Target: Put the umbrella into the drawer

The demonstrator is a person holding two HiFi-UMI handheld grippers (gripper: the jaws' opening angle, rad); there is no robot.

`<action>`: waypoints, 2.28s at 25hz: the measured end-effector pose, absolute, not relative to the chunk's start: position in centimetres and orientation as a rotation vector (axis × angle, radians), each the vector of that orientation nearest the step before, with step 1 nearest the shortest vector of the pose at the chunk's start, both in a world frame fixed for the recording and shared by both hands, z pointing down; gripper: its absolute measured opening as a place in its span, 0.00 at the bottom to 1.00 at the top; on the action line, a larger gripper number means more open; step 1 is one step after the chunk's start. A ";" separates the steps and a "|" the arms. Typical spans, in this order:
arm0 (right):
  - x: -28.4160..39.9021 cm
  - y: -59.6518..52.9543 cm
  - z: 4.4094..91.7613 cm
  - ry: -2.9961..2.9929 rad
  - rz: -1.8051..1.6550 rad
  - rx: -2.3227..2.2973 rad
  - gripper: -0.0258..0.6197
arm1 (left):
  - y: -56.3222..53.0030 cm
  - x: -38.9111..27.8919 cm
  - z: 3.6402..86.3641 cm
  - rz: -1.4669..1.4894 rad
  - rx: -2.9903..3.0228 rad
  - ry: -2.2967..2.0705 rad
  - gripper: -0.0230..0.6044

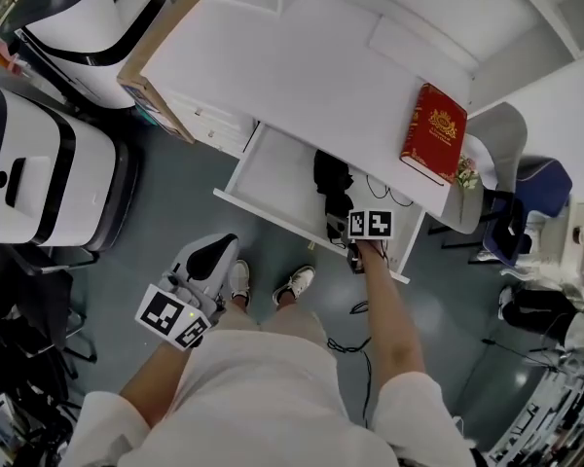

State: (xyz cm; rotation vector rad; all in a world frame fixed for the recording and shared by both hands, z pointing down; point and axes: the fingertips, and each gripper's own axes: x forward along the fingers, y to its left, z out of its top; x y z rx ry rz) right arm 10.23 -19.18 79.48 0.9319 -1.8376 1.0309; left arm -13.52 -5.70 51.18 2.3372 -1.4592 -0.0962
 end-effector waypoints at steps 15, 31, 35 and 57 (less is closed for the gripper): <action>11.4 -17.4 70.6 -2.011 1.090 1.251 0.12 | -9.3 -10.4 47.9 -0.118 2.560 -1.277 0.06; 17.4 -20.5 58.7 -2.335 1.049 1.584 0.04 | -11.0 -10.5 42.0 -0.153 2.692 -1.398 0.06; 19.8 -21.8 52.1 -2.449 0.891 1.661 0.04 | -12.1 -10.3 40.5 -0.174 2.705 -1.442 0.06; 26.0 -13.7 27.3 -2.688 -0.073 1.764 0.04 | -13.6 -12.0 31.6 -0.330 2.730 -1.715 0.06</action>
